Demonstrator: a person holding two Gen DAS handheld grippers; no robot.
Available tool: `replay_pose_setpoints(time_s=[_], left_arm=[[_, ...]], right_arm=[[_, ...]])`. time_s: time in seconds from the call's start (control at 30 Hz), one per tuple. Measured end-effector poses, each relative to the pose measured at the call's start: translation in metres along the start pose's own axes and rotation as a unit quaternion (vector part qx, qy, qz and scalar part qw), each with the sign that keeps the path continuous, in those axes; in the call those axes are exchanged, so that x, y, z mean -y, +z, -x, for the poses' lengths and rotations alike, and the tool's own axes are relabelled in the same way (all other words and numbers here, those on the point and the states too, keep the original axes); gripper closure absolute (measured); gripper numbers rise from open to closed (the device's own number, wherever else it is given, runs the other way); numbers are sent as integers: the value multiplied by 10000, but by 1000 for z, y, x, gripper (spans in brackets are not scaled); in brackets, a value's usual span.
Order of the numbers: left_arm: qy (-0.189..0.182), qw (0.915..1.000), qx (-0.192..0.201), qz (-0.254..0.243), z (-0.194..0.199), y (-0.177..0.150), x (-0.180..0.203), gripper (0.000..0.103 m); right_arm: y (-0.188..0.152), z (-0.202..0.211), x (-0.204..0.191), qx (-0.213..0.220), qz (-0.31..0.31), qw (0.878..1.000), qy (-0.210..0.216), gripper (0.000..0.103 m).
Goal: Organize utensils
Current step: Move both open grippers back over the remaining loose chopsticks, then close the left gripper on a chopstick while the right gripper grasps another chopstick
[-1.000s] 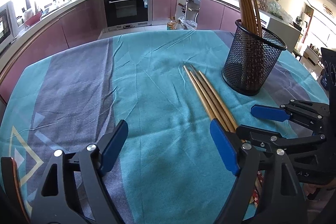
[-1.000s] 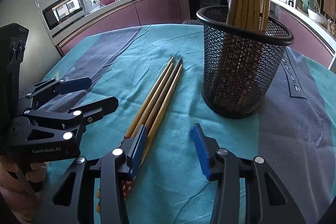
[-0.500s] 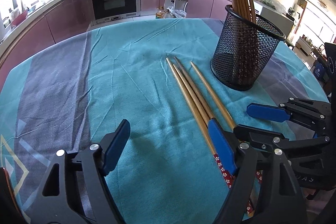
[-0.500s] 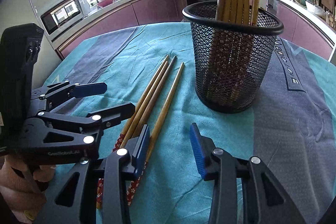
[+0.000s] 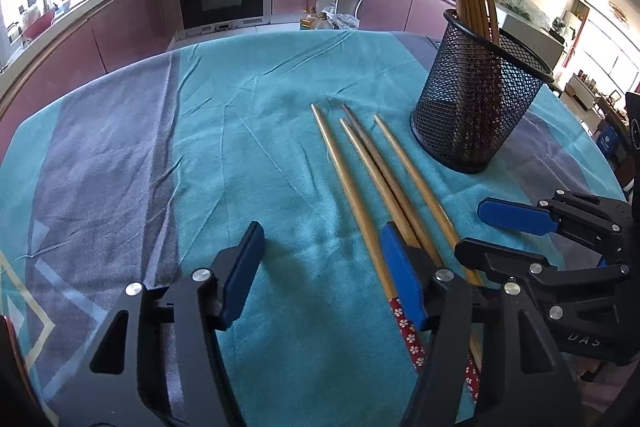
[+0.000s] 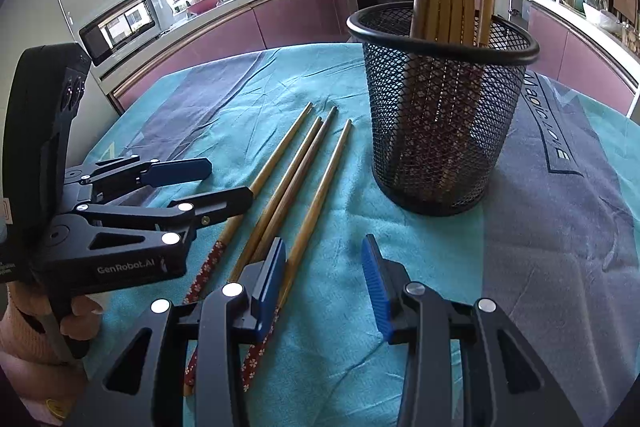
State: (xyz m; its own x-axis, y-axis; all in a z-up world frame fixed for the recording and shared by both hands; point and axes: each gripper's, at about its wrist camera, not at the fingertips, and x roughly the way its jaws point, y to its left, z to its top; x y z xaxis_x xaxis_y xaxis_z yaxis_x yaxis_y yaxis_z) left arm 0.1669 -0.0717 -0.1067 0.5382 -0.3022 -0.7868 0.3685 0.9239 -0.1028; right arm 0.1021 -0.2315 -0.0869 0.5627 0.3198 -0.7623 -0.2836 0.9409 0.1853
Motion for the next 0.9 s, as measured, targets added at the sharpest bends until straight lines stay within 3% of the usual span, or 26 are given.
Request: replay_pose_setpoints(time_s=[0.2,0.57,0.77,0.9], left_arm=[[-151,9998,-42,99,0,1,-3,60],[-237,9995,-117,145,-14,18,2,73],[-310,9991,-132,238,-20,21,3,91],[-312,9989,-77,336,-19,18,4,94]], right_arm=[[5,-5,-9,-24,168,9997,-168,67],[17,-15,-11,-43,231,9994,-255,78],[18,-16,-6,-33,44,9999,-119,89],[17,-14,-2,-10,-152,9999,36,94]])
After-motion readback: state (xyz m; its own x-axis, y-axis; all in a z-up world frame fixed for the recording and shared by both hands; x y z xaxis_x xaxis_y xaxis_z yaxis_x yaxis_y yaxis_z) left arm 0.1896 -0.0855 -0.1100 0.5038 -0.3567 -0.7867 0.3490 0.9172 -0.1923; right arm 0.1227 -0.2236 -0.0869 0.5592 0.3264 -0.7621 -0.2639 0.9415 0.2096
